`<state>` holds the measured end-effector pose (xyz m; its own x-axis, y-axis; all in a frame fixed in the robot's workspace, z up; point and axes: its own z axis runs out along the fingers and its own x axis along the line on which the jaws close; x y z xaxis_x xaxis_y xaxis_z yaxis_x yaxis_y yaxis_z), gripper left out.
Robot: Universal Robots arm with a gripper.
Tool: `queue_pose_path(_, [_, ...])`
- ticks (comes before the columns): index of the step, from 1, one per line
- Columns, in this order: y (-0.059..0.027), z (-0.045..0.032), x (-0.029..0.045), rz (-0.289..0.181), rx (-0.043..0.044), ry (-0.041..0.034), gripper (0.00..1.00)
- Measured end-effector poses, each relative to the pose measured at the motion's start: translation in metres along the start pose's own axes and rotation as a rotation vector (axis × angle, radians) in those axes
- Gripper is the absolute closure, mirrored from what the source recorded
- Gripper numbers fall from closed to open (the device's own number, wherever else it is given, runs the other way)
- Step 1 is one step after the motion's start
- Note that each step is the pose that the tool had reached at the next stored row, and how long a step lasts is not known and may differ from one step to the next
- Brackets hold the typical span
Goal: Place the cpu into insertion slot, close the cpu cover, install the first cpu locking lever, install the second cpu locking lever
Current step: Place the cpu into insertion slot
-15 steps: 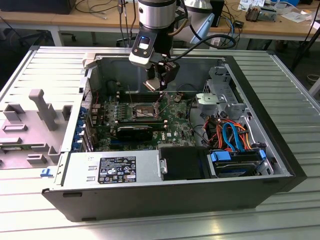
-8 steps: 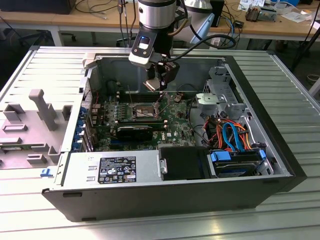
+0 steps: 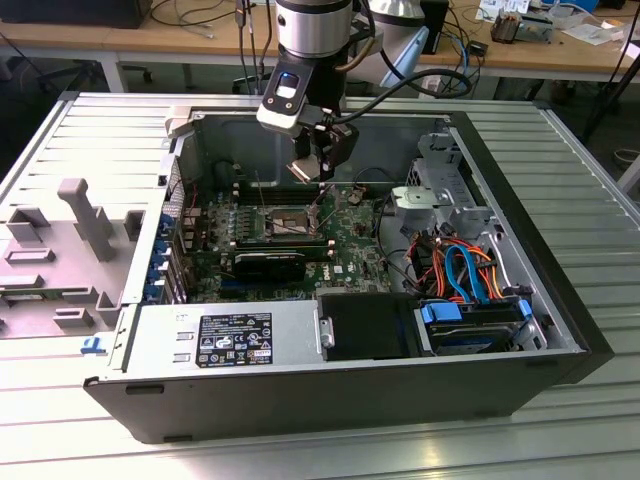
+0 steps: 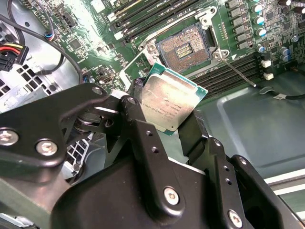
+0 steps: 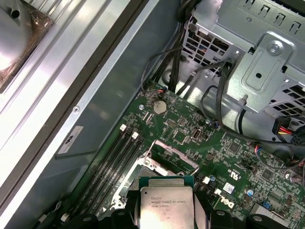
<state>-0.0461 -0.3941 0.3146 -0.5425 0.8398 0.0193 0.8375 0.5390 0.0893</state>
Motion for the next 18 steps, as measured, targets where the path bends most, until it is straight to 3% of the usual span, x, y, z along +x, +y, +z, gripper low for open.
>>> queue_pose_path(18, [0.0, 0.0, 0.0, 0.041, -0.0008, -0.0037, 0.46])
